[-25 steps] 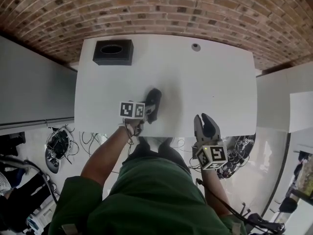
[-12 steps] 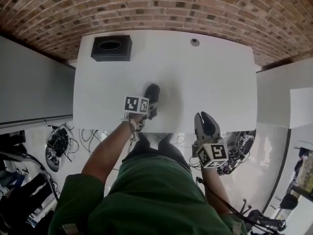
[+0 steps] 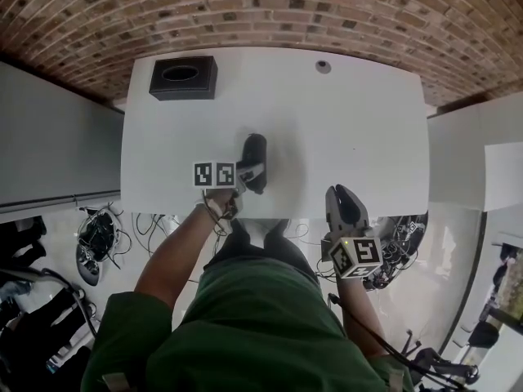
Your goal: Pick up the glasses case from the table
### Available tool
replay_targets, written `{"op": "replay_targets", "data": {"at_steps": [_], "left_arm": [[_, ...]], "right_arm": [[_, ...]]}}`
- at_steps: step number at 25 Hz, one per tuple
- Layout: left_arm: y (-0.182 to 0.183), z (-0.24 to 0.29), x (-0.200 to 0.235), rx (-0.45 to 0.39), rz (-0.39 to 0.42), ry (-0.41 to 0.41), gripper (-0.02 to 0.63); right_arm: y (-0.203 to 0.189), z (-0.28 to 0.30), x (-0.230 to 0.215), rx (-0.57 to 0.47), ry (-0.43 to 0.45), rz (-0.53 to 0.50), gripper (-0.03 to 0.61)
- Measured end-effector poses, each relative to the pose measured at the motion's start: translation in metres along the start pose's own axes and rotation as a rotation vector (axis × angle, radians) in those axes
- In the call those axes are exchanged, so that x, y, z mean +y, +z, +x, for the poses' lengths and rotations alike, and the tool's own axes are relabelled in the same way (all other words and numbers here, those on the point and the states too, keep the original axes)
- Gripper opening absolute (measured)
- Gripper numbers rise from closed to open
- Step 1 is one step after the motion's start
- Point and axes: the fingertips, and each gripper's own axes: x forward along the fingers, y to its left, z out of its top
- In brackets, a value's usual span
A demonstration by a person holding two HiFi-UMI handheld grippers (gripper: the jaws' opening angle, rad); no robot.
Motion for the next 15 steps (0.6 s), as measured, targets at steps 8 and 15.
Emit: {"op": "replay_targets", "data": {"at_steps": [8,15], "left_arm": [[0.01,-0.023,-0.016,-0.084,-0.023,-0.038,0.282],[0.017,-0.061,-0.048,-0.179,-0.011,-0.113,0.282]], "right_arm": [[0.003,0.004,0.009,0.002,0.036,-0.024,0.055],[0.008,0.005,0.021,-0.005,0.063,-0.035,0.048]]}}
